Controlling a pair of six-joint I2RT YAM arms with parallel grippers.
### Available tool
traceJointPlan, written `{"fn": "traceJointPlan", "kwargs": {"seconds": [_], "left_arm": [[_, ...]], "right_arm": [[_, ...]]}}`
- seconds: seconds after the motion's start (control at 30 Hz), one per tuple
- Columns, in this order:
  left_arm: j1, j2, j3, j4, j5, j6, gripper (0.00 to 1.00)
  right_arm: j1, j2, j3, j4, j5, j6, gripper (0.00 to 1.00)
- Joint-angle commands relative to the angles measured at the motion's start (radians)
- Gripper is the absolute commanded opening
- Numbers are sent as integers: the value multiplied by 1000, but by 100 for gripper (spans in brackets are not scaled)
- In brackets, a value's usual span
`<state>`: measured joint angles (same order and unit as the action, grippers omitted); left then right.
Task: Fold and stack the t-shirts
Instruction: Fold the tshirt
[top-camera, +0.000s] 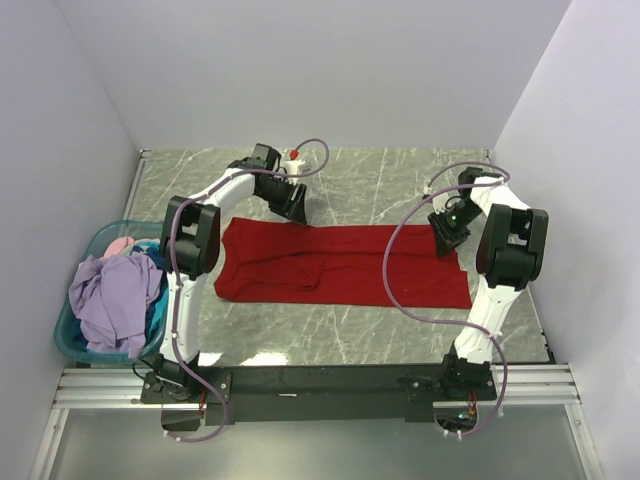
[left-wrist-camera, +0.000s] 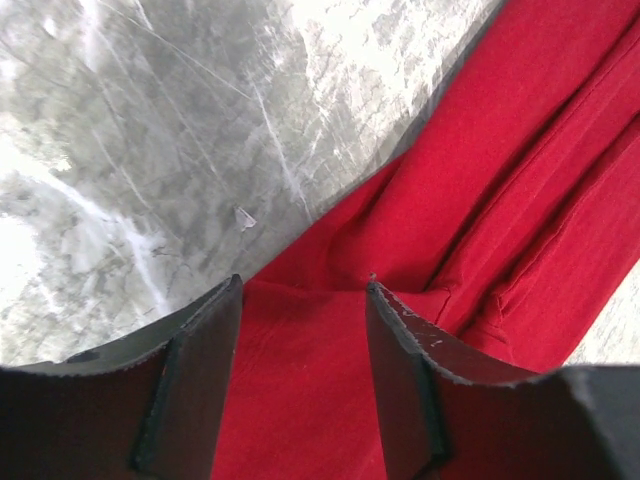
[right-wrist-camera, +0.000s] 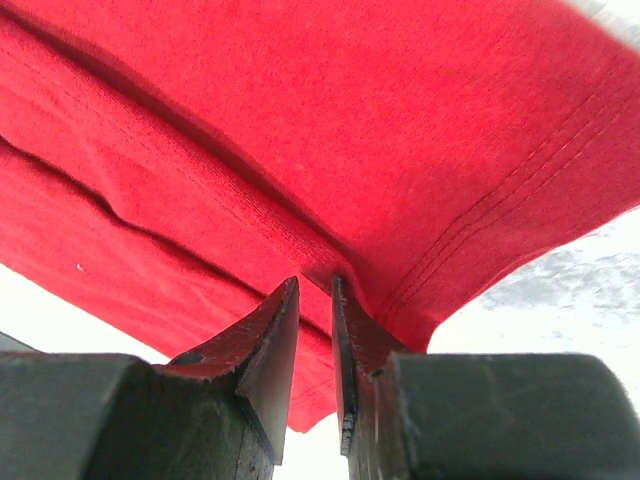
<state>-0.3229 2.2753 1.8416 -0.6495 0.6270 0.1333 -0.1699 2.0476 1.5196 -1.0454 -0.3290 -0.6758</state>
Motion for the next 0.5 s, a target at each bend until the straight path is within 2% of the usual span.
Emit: {"fn": "traceJointPlan", "kwargs": {"seconds": [0.0,0.47], "left_arm": [[-11,3,-7,20,2,-6,59],[-11,13,-1,27,-49,-20,59]], "right_arm": [[-3,-64,-13,-25,7,-22,27],[-6,-86,-35,-19,10,-36,27]]}}
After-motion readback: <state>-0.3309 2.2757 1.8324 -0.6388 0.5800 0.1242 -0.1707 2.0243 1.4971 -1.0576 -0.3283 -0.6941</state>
